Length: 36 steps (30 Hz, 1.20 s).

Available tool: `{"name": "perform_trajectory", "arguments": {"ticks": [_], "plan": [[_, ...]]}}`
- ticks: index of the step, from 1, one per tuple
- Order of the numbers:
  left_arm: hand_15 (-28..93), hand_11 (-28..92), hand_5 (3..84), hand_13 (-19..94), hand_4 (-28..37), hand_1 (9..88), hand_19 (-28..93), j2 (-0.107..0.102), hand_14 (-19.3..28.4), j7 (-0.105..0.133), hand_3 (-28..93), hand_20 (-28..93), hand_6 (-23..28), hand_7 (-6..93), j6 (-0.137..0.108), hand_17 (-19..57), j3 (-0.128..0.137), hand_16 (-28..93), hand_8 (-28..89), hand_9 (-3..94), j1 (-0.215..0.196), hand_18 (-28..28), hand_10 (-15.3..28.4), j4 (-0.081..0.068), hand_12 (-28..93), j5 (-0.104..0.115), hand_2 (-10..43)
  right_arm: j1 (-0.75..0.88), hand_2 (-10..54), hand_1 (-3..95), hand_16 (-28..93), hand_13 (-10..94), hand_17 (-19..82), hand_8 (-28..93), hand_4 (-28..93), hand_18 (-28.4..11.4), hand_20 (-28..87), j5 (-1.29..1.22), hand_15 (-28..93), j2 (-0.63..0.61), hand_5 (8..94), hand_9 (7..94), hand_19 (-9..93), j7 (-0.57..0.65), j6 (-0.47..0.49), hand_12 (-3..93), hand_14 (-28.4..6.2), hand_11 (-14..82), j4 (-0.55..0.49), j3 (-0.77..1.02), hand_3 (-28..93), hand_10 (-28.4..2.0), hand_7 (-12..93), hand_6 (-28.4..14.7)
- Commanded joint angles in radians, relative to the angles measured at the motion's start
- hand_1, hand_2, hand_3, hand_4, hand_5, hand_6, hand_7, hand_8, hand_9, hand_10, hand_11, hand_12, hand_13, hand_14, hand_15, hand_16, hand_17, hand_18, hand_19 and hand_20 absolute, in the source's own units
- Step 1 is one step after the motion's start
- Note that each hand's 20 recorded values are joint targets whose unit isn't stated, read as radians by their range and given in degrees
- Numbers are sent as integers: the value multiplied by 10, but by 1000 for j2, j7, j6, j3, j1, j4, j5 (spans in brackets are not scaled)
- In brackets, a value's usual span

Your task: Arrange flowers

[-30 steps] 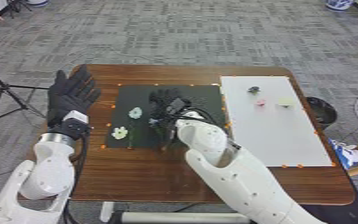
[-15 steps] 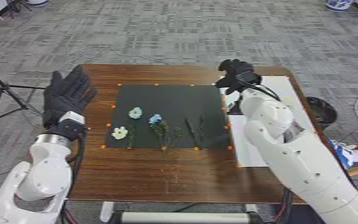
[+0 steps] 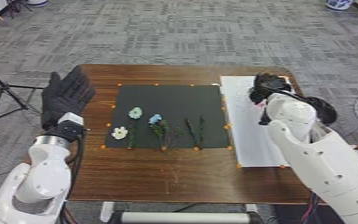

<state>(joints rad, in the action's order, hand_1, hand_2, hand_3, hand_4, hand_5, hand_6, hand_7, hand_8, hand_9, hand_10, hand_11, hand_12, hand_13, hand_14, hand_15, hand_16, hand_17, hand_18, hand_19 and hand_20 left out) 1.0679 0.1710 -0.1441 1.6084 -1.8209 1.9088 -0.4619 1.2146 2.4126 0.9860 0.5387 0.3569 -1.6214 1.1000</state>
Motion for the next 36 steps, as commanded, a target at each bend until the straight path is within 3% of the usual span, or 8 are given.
{"name": "perform_trajectory", "arguments": {"ticks": [1, 9, 12, 19, 21, 25, 29, 36], "plan": [[111, 134, 370, 173, -283, 253, 317, 1, 104, 2, 630, 37, 84, 77, -4, -81, -11, -53, -85, 253, 5, 105, 122, 4, 47, -1, 175, -15, -95, 492, 167, 409, 225, -106, -282, -217, 325, 50, 421, 17, 500, 456, 722, 24, 37, 139, -145, 104, 40, -4, 816, -170, 103, -89], [111, 132, 366, 174, -283, 254, 323, 6, 106, 1, 629, 38, 84, 77, -1, -85, -22, -53, -84, 245, 15, 112, 120, 2, 48, 1, 173, -16, -95, 500, 169, 394, 221, -110, -282, -219, 333, 27, 414, 29, 483, 444, 730, 12, 142, 138, -139, 100, 89, 26, 821, -142, 117, -59], [109, 131, 365, 174, -283, 251, 325, 4, 107, -1, 635, 39, 83, 78, 2, -87, -22, -52, -84, 242, 16, 115, 119, 2, 48, -1, 172, 1, -95, 498, 182, 395, 219, -117, -283, -220, 353, 39, 432, 23, 475, 448, 742, 12, 111, 136, -133, 103, 99, 25, 822, -128, 128, -46], [109, 132, 365, 176, -283, 250, 325, 9, 113, -4, 637, 41, 84, 78, 7, -90, -22, -47, -84, 246, 20, 119, 123, -1, 50, 10, 171, 17, -95, 535, 253, 491, 264, -134, -283, -212, 400, 54, 506, 15, 576, 600, 768, 28, 47, 171, -105, 181, 107, 12, 780, -110, 180, -18], [114, 136, 365, 180, -283, 249, 326, 9, 120, -5, 639, 42, 84, 79, 6, -91, -21, -45, -83, 253, 19, 121, 129, -1, 53, 9, 170, 23, -95, 571, 371, 517, 279, -136, -283, -210, 424, 62, 524, 13, 597, 635, 777, 33, 15, 199, -87, 232, 113, 8, 719, -110, 188, -15], [117, 139, 367, 182, -283, 250, 328, 11, 122, -5, 639, 43, 85, 80, 6, -92, -15, -43, -83, 257, 14, 122, 130, 0, 55, 10, 170, 31, -95, 624, 469, 553, 303, -48, -283, -208, 449, 58, 554, 11, 653, 738, 786, 35, 5, 447, -78, 166, 110, 8, 660, -75, 302, 1], [117, 140, 368, 183, -283, 250, 328, 11, 121, -5, 641, 43, 85, 81, 7, -92, -12, -44, -84, 259, 11, 123, 131, 1, 54, 9, 170, 44, -95, 636, 521, 596, 326, 4, -283, -210, 461, 46, 602, 4, 695, 778, 803, 40, -55, 521, -95, 244, 91, 10, 649, -69, 425, 6], [115, 138, 369, 185, -283, 253, 329, 15, 120, -3, 636, 43, 85, 80, 4, -92, 3, -45, -85, 259, -5, 123, 131, 8, 53, 8, 169, 40, -95, 637, 535, 611, 339, 58, -283, -213, 469, 40, 612, 5, 710, 799, 812, -7, -162, 537, -98, 253, -16, -24, 655, -70, 459, 7]]}}
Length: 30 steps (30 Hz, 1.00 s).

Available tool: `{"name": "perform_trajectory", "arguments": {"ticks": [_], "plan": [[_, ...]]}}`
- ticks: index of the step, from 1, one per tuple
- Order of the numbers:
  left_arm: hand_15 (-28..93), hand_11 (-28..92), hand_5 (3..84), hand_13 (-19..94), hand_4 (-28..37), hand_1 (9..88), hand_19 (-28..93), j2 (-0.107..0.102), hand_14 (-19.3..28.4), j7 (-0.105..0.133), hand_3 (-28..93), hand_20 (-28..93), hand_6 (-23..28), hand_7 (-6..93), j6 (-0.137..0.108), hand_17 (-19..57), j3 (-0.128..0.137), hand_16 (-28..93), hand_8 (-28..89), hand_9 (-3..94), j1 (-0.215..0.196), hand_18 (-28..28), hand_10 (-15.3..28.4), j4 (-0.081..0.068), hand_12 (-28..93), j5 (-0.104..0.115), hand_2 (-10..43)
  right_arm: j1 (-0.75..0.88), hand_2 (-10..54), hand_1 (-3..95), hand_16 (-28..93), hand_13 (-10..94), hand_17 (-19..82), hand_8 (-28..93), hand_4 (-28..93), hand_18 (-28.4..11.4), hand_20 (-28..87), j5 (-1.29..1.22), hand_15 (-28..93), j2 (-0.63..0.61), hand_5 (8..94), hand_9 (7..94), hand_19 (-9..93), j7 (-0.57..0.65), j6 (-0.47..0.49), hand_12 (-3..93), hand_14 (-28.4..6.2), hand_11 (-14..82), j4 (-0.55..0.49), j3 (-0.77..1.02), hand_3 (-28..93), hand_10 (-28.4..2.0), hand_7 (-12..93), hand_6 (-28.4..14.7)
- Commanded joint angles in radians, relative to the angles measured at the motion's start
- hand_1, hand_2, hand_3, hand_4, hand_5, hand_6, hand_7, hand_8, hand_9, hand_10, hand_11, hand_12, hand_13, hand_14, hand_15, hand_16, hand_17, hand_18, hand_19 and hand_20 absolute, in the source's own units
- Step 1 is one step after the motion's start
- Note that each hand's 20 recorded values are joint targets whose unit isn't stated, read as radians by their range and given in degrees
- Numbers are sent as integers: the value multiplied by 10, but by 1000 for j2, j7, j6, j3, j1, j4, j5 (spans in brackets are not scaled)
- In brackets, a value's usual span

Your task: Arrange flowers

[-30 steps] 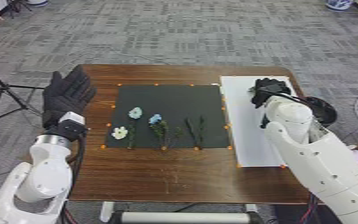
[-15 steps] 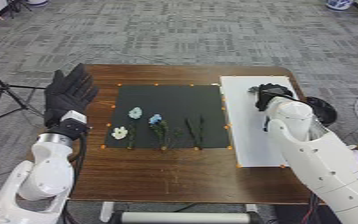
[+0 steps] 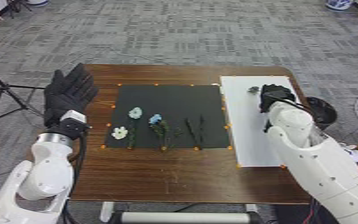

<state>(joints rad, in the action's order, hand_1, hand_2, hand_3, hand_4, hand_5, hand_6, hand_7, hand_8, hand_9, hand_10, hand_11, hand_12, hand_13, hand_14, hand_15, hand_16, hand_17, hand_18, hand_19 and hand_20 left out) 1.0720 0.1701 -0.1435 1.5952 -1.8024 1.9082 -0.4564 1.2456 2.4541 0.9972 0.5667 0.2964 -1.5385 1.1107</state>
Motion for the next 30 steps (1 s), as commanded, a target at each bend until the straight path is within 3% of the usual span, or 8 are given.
{"name": "perform_trajectory", "arguments": {"ticks": [1, 9, 15, 24, 30], "plan": [[116, 138, 369, 184, -283, 255, 329, 11, 120, -3, 633, 43, 85, 80, 2, -92, 17, -44, -84, 259, -25, 123, 130, 10, 53, 2, 169, 3, -95, 636, 535, 612, 339, 59, -283, -214, 469, -6, 612, 0, 710, 800, 812, -38, -115, 538, -98, 252, -115, -46, 658, -71, 459, 8], [114, 136, 368, 184, -283, 253, 329, 7, 118, -5, 633, 43, 85, 78, -3, -92, 12, -44, -84, 258, -35, 123, 130, 8, 54, 7, 171, -30, -95, 634, 539, 612, 341, 64, -283, -215, 468, -52, 611, 103, 710, 802, 814, -96, -165, 541, -97, 249, -191, -134, 665, -71, 460, 7], [114, 135, 369, 184, -283, 253, 329, 3, 118, -10, 633, 43, 85, 78, 1, -92, -1, -44, -83, 259, -27, 123, 130, 3, 54, 11, 171, -32, -95, 633, 542, 608, 336, 64, -283, -214, 468, -53, 611, 190, 706, 798, 811, -148, -126, 544, -99, 249, -196, -194, 666, -72, 460, 5], [114, 135, 369, 184, -283, 252, 328, -3, 118, -15, 634, 43, 85, 77, 10, -92, -40, -44, -83, 259, 18, 123, 128, -13, 55, 17, 171, -24, -95, 625, 539, 604, 335, 54, -283, -213, 469, -16, 614, 284, 704, 795, 809, -175, -103, 542, -100, 252, -142, -245, 674, -70, 463, 5], [114, 134, 369, 185, -283, 251, 328, -3, 118, -15, 636, 43, 85, 78, 12, -92, -46, -44, -83, 259, 31, 124, 129, -17, 55, 19, 170, -14, -95, 625, 539, 601, 334, 48, -283, -212, 470, 35, 613, 304, 702, 794, 808, -189, -92, 541, -99, 252, -108, -254, 673, -71, 462, 5]]}}
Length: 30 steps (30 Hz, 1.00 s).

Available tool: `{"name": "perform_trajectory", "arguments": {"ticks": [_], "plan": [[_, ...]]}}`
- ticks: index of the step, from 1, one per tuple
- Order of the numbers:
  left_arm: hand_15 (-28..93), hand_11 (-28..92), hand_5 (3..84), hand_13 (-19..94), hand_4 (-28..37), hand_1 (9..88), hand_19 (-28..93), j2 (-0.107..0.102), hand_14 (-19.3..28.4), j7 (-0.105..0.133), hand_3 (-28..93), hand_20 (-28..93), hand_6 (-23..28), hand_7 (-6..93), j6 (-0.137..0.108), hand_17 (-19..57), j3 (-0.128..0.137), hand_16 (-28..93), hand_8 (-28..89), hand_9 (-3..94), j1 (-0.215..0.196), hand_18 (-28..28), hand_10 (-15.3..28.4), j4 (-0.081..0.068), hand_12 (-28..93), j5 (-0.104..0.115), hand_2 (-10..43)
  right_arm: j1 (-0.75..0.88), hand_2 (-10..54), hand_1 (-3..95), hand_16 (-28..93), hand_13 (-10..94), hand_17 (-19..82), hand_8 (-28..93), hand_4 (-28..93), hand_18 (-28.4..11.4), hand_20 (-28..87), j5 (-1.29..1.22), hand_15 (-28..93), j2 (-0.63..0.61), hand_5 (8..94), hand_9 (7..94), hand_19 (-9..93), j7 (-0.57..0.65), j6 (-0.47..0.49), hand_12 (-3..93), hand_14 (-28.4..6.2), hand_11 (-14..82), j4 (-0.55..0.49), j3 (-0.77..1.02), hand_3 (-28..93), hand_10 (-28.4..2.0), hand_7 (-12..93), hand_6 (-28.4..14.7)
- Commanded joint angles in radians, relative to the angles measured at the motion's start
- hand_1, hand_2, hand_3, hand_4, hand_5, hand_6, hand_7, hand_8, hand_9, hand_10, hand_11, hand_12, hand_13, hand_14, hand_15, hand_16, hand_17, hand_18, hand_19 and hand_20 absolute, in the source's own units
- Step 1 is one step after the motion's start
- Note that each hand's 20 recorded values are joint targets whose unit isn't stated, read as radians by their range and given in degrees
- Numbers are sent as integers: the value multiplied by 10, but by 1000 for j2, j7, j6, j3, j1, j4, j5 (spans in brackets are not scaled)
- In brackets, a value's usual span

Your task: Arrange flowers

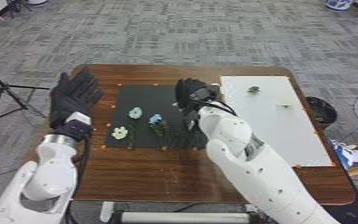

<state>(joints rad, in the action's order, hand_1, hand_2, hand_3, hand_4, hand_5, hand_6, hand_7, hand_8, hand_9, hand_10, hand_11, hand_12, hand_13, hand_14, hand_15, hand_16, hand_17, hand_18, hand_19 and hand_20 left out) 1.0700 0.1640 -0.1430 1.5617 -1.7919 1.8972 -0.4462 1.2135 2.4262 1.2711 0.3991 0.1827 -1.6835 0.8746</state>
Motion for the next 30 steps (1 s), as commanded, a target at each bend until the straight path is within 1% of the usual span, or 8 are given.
{"name": "perform_trajectory", "arguments": {"ticks": [1, 10, 13, 18, 22, 26, 28, 30], "plan": [[113, 135, 369, 185, -283, 250, 328, -1, 118, -8, 637, 44, 85, 78, 14, -92, -13, -44, -83, 259, 21, 124, 128, -6, 55, 22, 170, 18, -95, 624, 540, 600, 334, 44, -283, -212, 469, 58, 613, 33, 702, 792, 807, -13, 28, 539, -99, 250, 40, -18, 674, -71, 460, 4], [114, 137, 370, 185, -283, 250, 330, 1, 119, -16, 640, 44, 85, 78, 16, -92, -8, -44, -83, 260, 23, 124, 129, -12, 55, 21, 169, 45, -95, 619, 539, 593, 330, 36, -283, -212, 468, 64, 608, 56, 701, 789, 803, -22, 48, 533, -99, 243, 24, -22, 679, -74, 445, 2], [114, 137, 370, 185, -283, 249, 330, -1, 118, -7, 641, 44, 85, 78, 35, -92, -14, -44, -83, 261, 26, 124, 129, -12, 54, 79, 169, 48, -95, 618, 540, 591, 330, 35, -283, -212, 468, 58, 606, 63, 699, 787, 803, -22, 55, 534, -98, 243, 25, -21, 680, -74, 443, 1], [113, 136, 369, 185, -283, 249, 330, 2, 118, -9, 640, 44, 84, 78, 34, -93, -6, -44, -83, 261, 26, 124, 129, -12, 54, 73, 169, 51, -95, 607, 536, 586, 324, 16, -283, -213, 465, 59, 600, 60, 697, 783, 797, -24, 65, 514, -97, 225, 21, -19, 683, -75, 420, -1], [117, 136, 374, 186, -283, 252, 331, 1, 121, -1, 642, 45, 76, 80, 53, -93, -9, -42, -83, 262, 26, 124, 128, -16, 55, 129, 166, 54, -95, 596, 526, 585, 321, 0, -283, -214, 464, 52, 602, 57, 697, 781, 794, -16, 77, 510, -101, 219, 13, -16, 676, -77, 405, -2], [119, 137, 376, 187, -283, 255, 330, 2, 123, -2, 637, 46, 75, 82, 51, -92, -5, -41, -85, 263, 23, 125, 127, -15, 56, 125, 166, 57, -95, 589, 513, 578, 315, -14, -283, -214, 461, 37, 602, 57, 695, 776, 790, -13, 95, 498, -105, 205, -1, -15, 674, -80, 376, -7], [119, 137, 376, 187, -283, 254, 330, 0, 123, 8, 638, 46, 75, 81, 52, -92, -11, -42, -85, 263, 25, 125, 127, -17, 56, 155, 165, 58, -95, 581, 495, 574, 312, -14, -283, -213, 458, 17, 610, 53, 688, 768, 786, 1, 97, 481, -109, 184, -11, -16, 675, -81, 348, -11], [119, 137, 376, 188, -283, 254, 331, 0, 123, 10, 640, 47, 75, 80, 51, -92, -10, -42, -85, 266, 24, 125, 127, -16, 56, 161, 165, 58, -95, 572, 484, 573, 309, -16, -283, -213, 457, 19, 614, 54, 685, 765, 784, 1, 111, 471, -112, 173, -13, -14, 676, -83, 332, -15]]}}
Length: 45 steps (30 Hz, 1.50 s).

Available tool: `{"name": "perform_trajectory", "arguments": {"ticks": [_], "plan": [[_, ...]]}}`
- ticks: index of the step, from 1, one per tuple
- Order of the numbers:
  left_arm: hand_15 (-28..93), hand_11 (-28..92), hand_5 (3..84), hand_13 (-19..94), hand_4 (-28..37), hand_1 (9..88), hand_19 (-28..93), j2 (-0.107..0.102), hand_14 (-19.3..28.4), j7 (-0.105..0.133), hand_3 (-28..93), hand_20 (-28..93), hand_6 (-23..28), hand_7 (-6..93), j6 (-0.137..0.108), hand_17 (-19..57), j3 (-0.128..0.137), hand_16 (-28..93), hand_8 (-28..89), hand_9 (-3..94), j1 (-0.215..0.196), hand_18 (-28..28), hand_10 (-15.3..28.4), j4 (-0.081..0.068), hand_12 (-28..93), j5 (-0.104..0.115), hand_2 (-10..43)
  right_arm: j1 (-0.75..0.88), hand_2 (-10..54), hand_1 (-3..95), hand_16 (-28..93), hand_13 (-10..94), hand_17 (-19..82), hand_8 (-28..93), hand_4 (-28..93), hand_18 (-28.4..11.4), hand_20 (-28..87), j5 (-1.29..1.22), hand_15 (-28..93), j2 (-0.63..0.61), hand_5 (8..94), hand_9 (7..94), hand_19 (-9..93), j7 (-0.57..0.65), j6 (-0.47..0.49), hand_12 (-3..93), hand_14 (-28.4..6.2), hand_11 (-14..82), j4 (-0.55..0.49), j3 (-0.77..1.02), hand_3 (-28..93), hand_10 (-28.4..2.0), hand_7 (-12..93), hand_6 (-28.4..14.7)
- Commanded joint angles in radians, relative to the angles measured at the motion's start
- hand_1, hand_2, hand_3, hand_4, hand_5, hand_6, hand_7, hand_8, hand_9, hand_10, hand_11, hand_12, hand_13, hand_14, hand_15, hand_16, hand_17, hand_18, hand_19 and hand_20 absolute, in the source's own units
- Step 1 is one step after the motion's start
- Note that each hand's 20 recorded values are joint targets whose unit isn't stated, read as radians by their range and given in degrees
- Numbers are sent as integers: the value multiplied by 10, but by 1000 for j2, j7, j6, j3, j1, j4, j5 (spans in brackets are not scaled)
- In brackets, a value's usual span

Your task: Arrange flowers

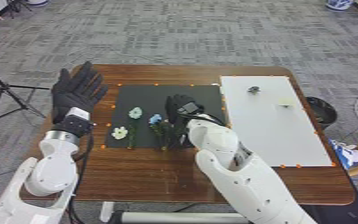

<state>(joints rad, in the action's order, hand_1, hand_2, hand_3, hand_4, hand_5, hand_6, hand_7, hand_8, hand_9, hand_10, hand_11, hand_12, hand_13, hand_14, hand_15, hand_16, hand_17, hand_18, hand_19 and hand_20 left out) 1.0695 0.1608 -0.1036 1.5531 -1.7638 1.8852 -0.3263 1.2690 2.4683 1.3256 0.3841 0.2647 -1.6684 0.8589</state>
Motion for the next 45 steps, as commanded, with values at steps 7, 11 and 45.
{"name": "perform_trajectory", "arguments": {"ticks": [7, 11, 45], "plan": [[119, 136, 377, 187, -283, 252, 331, 3, 124, 13, 645, 48, 71, 77, 13, -92, 4, -42, -88, 269, -4, 126, 127, -4, 54, 34, 162, 4, -95, 543, 432, 561, 293, -15, -283, -216, 448, -13, 634, -9, 677, 739, 773, 9, 38, 426, -125, 151, -46, -1, 688, -89, 274, -16], [127, 138, 387, 187, -283, 259, 333, 3, 132, 5, 648, 49, 57, 82, -10, -93, 6, -37, -89, 271, -5, 127, 128, 3, 55, 25, 156, 0, -95, 506, 409, 553, 287, -40, -282, -217, 445, 0, 643, -12, 666, 689, 770, 0, 48, 344, -129, 210, -50, -3, 739, -107, 255, -14], [139, 137, 386, 192, -283, 258, 334, 2, 136, 37, 634, 52, 72, 74, -15, -93, 25, -37, -86, 277, -48, 129, 134, 22, 54, 39, 163, -160, -87, 359, 200, 433, 264, -104, -207, -227, 401, -80, 483, -201, 505, 458, 765, 213, -97, 151, -162, 106, 87, 232, 771, -173, 133, -68]]}}
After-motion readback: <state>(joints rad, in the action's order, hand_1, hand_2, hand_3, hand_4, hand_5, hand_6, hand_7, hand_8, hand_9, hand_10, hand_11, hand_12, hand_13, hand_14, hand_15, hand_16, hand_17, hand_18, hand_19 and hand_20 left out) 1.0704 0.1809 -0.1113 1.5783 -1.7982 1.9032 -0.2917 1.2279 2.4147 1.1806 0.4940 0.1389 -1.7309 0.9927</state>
